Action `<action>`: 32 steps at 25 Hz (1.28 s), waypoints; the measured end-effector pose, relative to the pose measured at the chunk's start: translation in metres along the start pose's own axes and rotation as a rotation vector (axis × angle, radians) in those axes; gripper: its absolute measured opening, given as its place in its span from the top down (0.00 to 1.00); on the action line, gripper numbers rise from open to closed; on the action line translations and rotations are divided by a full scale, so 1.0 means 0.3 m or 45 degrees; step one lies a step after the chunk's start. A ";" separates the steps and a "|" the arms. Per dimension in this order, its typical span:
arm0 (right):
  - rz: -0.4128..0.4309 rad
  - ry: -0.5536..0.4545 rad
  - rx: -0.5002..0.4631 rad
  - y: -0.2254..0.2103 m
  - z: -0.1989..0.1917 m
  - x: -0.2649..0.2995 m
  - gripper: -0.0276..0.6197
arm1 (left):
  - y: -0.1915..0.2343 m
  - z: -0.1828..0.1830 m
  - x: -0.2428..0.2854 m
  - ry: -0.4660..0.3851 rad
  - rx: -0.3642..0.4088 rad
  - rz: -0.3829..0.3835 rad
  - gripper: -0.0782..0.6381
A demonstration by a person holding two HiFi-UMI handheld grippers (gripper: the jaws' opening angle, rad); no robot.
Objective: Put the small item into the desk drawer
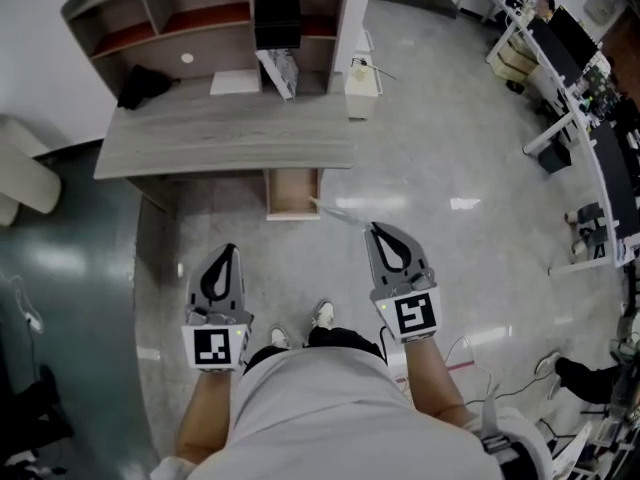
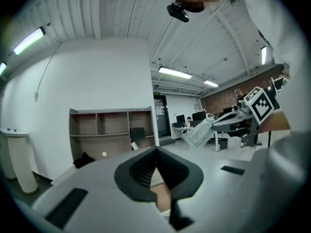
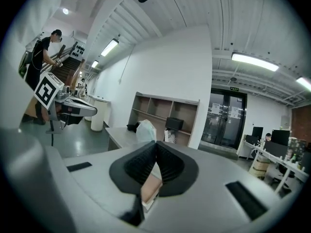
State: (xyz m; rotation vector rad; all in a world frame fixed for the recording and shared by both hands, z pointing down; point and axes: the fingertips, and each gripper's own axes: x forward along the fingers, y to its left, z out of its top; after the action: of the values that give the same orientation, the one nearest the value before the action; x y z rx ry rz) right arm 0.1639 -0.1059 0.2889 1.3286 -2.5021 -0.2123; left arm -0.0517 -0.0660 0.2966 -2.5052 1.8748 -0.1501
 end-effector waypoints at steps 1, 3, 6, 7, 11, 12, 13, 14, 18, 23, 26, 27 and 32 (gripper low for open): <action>0.006 -0.009 -0.003 -0.030 -0.001 0.014 0.92 | -0.008 0.011 0.024 -0.005 0.008 0.012 0.87; 0.025 -0.020 -0.008 -0.070 -0.011 0.035 0.92 | -0.018 0.017 0.058 -0.007 0.009 0.039 0.87; 0.059 -0.005 -0.003 -0.094 -0.044 0.059 0.92 | -0.032 -0.012 0.076 0.029 0.000 0.071 0.87; 0.071 0.002 0.004 -0.097 -0.057 0.067 0.92 | -0.034 -0.025 0.077 0.045 -0.004 0.081 0.87; 0.123 0.026 0.025 -0.090 -0.096 0.089 0.92 | -0.040 -0.058 0.076 0.087 -0.009 0.113 0.87; 0.135 0.033 0.026 -0.087 -0.104 0.096 0.92 | -0.037 -0.060 0.077 0.085 -0.010 0.123 0.87; 0.145 0.040 0.025 -0.082 -0.112 0.105 0.92 | -0.032 -0.062 0.077 0.083 -0.014 0.133 0.87; 0.153 0.046 0.022 -0.076 -0.121 0.116 0.92 | -0.025 -0.066 0.076 0.083 -0.019 0.143 0.87; 0.170 0.059 -0.002 -0.048 -0.135 0.162 0.92 | 0.015 -0.116 0.063 0.114 -0.049 0.170 0.87; 0.163 0.098 -0.005 -0.012 -0.156 0.179 0.92 | 0.048 -0.160 0.054 0.132 -0.060 0.161 0.87; 0.158 0.141 -0.011 0.006 -0.189 0.188 0.92 | 0.058 -0.175 0.056 0.132 -0.087 0.149 0.87; 0.156 0.152 -0.011 0.011 -0.199 0.192 0.92 | 0.063 -0.180 0.057 0.133 -0.109 0.148 0.87; 0.144 0.197 -0.041 0.033 -0.233 0.233 0.92 | 0.079 -0.196 0.084 0.116 -0.144 0.129 0.87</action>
State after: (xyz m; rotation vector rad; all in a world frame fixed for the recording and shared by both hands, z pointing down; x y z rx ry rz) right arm 0.1423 -0.1573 0.3710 1.1409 -2.4240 -0.1188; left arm -0.0722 -0.0939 0.3555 -2.5072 2.0969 -0.1647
